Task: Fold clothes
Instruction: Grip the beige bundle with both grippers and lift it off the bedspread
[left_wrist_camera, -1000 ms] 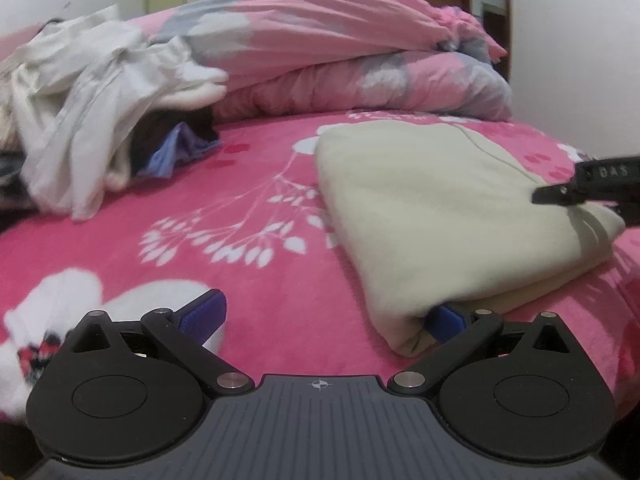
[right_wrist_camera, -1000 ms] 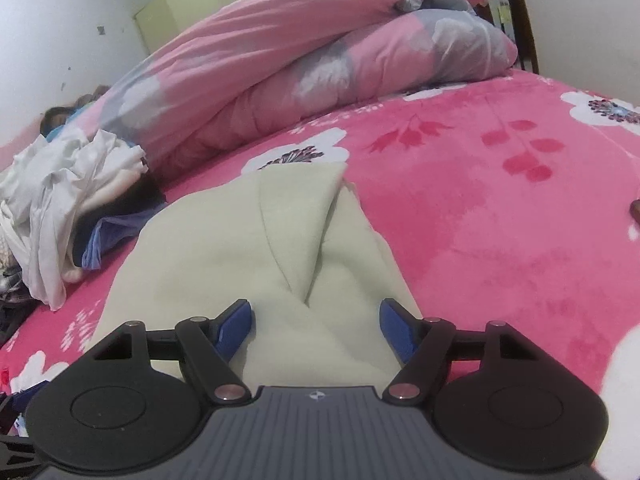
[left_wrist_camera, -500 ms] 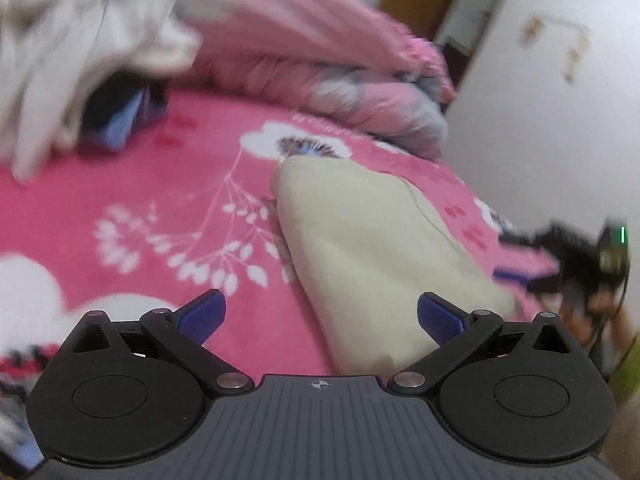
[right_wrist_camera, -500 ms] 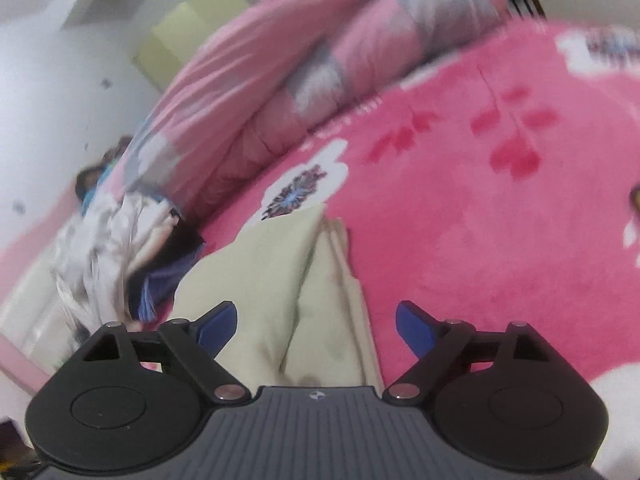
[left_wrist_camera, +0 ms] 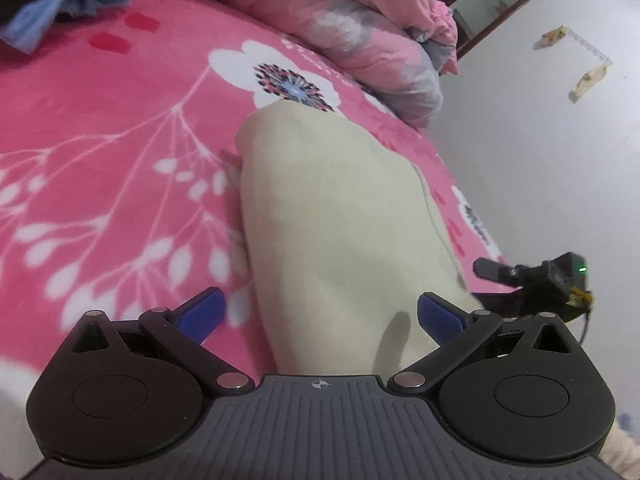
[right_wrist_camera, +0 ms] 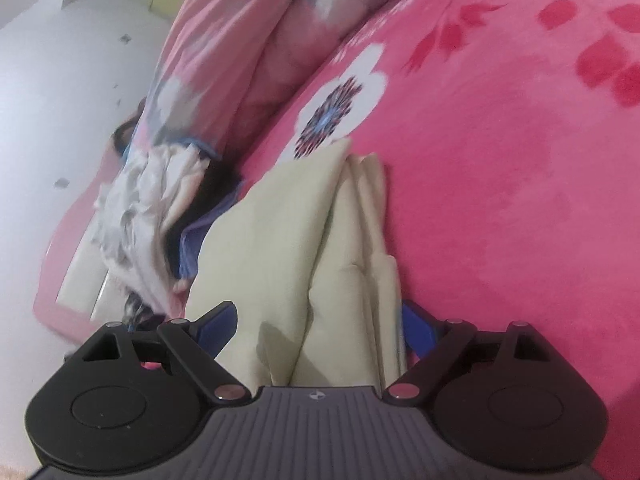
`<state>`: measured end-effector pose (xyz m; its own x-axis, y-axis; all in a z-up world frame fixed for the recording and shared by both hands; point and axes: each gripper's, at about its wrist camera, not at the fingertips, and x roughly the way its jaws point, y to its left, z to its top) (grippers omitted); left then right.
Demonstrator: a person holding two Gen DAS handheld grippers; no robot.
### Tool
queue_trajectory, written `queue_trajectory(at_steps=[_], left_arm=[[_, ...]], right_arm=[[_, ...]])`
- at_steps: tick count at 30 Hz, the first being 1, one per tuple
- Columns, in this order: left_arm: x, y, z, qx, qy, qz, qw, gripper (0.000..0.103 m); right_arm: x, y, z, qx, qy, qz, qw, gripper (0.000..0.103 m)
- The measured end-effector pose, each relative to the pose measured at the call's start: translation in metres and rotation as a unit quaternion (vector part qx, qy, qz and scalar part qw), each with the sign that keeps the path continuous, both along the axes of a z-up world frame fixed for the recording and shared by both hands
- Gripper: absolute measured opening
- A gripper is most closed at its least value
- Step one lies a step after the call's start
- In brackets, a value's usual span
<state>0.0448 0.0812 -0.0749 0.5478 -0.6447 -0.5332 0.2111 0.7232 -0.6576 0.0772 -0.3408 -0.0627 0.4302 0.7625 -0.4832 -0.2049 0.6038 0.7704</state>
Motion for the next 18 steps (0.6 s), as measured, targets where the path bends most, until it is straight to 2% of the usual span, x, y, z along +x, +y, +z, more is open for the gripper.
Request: queue_trajectory(at_steps=[5, 9, 14, 18], left_arm=[[0.026, -0.01, -0.005, -0.019, 0.001, -0.03, 0.9994, 0.103], [0.04, -0.016, -0.008, -0.026, 0.003, -0.029, 0.9992, 0.103], [0.037, -0.009, -0.008, -0.037, 0.003, -0.046, 0.9983, 0.101], [0.034, 0.002, -0.008, -0.05, 0.008, -0.071, 0.9962, 0.098]], right_arm=[[0.028, 0.005, -0.006, 0.05, 0.019, 0.039, 0.998, 0.089], [0.053, 0.019, -0.01, 0.065, 0.02, 0.062, 0.996, 0.089], [0.067, 0.033, -0.014, 0.073, 0.006, 0.074, 0.995, 0.086], [0.057, 0.023, -0.014, 0.069, 0.012, 0.092, 0.993, 0.072]])
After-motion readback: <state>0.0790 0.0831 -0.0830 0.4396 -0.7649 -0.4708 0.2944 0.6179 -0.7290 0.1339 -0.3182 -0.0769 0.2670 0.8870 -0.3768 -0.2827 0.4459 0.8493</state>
